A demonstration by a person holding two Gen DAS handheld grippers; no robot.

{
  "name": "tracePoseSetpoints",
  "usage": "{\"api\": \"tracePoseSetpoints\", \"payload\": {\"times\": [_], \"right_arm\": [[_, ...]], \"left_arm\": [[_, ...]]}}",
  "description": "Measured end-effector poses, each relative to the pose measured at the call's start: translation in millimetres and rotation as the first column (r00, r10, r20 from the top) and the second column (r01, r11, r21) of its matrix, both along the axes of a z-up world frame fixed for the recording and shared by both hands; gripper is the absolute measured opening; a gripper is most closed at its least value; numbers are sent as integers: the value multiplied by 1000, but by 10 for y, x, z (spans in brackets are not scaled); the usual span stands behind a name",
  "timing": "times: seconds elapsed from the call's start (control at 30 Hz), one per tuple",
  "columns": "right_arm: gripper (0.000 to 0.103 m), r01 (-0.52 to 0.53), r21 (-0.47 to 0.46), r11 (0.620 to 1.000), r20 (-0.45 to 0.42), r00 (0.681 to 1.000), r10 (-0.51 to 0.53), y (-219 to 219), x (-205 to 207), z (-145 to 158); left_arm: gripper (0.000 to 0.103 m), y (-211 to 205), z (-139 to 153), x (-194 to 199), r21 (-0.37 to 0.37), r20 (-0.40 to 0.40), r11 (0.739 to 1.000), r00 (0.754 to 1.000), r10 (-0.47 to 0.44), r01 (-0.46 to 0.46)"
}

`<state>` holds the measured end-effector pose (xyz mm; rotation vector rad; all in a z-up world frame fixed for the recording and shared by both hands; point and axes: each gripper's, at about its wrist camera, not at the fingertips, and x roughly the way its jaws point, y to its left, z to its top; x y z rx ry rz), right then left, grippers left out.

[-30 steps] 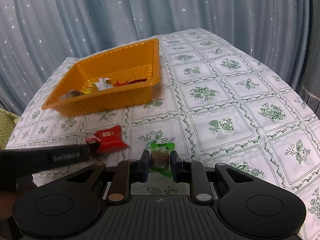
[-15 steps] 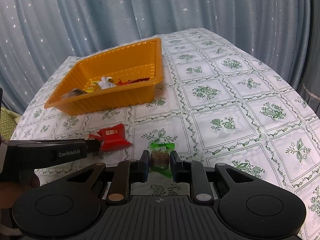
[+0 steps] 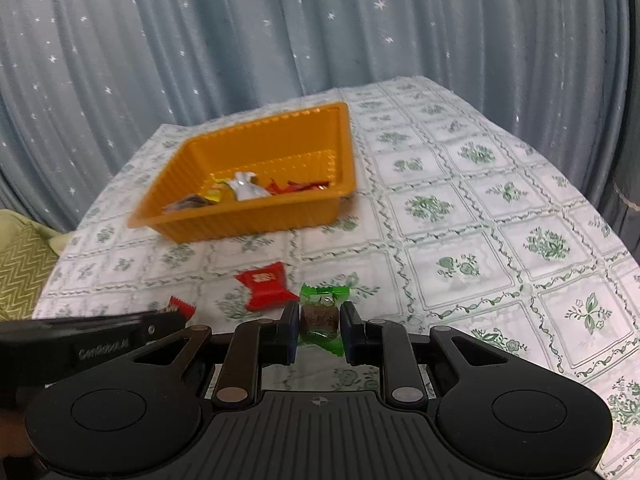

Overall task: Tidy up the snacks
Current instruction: 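Lower the right tool onto the green-wrapped candy and close it, then close the left tool on the red candy while the right tool holds the green candy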

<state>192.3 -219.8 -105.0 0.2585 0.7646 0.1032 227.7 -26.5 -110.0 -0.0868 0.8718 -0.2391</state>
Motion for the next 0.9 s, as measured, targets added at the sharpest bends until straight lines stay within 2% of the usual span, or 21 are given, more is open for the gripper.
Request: {"api": "tracePoseSetpoints", "payload": {"times": [0.43, 0.9], "right_arm": [[22, -77, -3, 997, 42, 996, 77, 282, -305, 355], [22, -102, -15, 995, 55, 993, 102, 394, -448, 502]], "left_arm": [[16, 279, 422, -541, 1, 31, 995, 995, 100, -100], [16, 410, 595, -709, -15, 55, 993, 991, 120, -120]]}}
